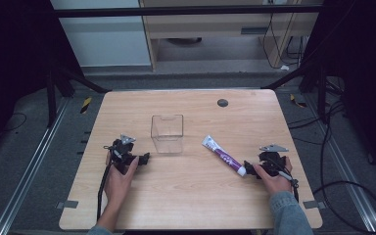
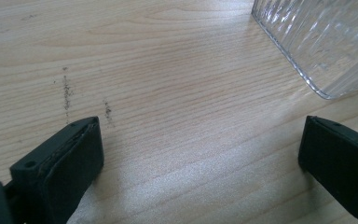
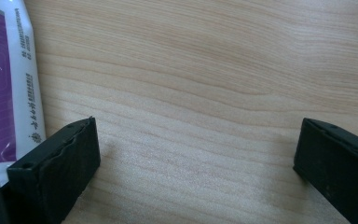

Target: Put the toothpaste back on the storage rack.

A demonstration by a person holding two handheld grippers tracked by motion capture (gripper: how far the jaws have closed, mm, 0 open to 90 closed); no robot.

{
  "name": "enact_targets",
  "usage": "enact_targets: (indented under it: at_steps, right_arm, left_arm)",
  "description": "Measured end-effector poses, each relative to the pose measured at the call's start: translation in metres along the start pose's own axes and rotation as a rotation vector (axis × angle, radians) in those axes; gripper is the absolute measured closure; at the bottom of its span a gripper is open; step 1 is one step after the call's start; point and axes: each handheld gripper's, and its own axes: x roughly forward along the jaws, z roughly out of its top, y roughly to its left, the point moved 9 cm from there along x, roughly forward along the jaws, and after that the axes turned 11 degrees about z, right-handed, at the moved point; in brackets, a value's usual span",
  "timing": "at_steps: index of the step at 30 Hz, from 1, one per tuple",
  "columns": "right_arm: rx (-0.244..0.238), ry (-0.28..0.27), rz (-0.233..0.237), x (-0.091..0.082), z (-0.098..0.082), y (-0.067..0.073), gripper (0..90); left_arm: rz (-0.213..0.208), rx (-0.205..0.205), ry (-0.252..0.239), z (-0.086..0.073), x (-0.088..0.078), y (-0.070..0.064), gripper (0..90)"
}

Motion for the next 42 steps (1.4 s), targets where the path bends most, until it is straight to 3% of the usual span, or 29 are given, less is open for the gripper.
enact_targets:
  at_steps: [3, 7, 11, 16, 22, 24, 25, 26, 29, 31, 33, 42]
  right_arm:
    - [-0.001, 0.004, 0.005, -0.003, 0.003, -0.001, 10.7]
    - [-0.044, 0.032, -0.009, -0.014, 0.012, 0.001, 12.2]
    - [-0.107, 0.053, 0.0, -0.036, 0.036, 0.022, 18.2]
    - [-0.171, 0.106, 0.044, -0.041, 0.055, 0.048, 25.5]
    - [-0.186, 0.171, 0.074, -0.035, 0.073, 0.063, 29.4]
    - [-0.233, 0.199, 0.084, -0.032, 0.078, 0.069, 30.7]
    - [-0.233, 0.199, 0.084, -0.032, 0.078, 0.069, 30.7]
    - [-0.28, 0.215, 0.1, -0.03, 0.083, 0.076, 32.1]
    - [-0.292, 0.224, 0.125, -0.027, 0.087, 0.082, 33.8]
    - [-0.312, 0.218, 0.17, -0.021, 0.092, 0.09, 40.5]
    - [-0.333, 0.214, 0.185, -0.016, 0.092, 0.094, 44.3]
    - [-0.304, 0.256, 0.185, 0.007, 0.077, 0.101, 42.8]
  left_arm:
    - [0.003, -0.002, 0.0, 0.0, 0.0, -0.001, 0.0]
    - [0.003, -0.003, 0.0, 0.0, 0.0, -0.001, 0.0]
    - [0.008, -0.007, 0.004, 0.0, 0.0, -0.001, 0.0]
    - [0.014, -0.014, 0.004, 0.001, 0.0, -0.002, 0.0]
    - [0.015, -0.016, 0.003, 0.001, 0.0, -0.002, 0.0]
    - [0.016, -0.017, 0.003, 0.001, 0.0, -0.002, 0.0]
    - [0.016, -0.017, 0.003, 0.001, 0.0, -0.002, 0.0]
    - [0.018, -0.018, 0.004, 0.001, 0.0, -0.002, 0.0]
    - [0.018, -0.018, 0.004, 0.001, 0.0, -0.002, 0.0]
    - [0.028, -0.026, 0.007, 0.001, 0.001, -0.003, 0.0]
    - [0.033, -0.031, 0.007, 0.001, 0.001, -0.003, 0.0]
    - [0.039, -0.037, 0.009, -0.003, -0.003, -0.001, 0.0]
